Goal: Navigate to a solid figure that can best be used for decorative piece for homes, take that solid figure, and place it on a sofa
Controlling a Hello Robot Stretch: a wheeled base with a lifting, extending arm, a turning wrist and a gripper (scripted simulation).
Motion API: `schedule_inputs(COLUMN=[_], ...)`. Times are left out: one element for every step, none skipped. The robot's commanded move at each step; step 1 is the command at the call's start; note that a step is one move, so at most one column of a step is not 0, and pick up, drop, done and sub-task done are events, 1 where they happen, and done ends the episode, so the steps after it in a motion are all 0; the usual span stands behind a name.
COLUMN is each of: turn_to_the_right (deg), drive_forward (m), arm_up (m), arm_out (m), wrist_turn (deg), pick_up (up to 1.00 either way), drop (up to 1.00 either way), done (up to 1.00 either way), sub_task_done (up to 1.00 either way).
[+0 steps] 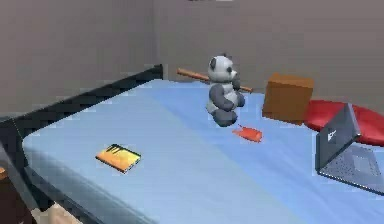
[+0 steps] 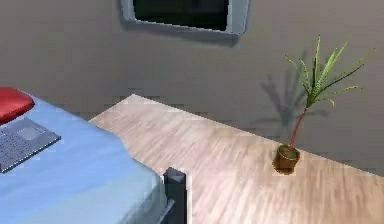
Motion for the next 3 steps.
schedule_inputs(turn_to_the_right=[-45.0,-45.0,-45.0], drive_forward=[0.00,0.00,0.00], arm_up=[0.00,0.00,0.00], arm_out=[0.00,0.00,0.00], wrist_turn=[0.0,0.0,0.0], pick_up=[0.00,0.00,0.00], drop=[0.00,0.00,0.00], done=[0.00,0.00,0.00], sub_task_done=[0.00,0.00,0.00])
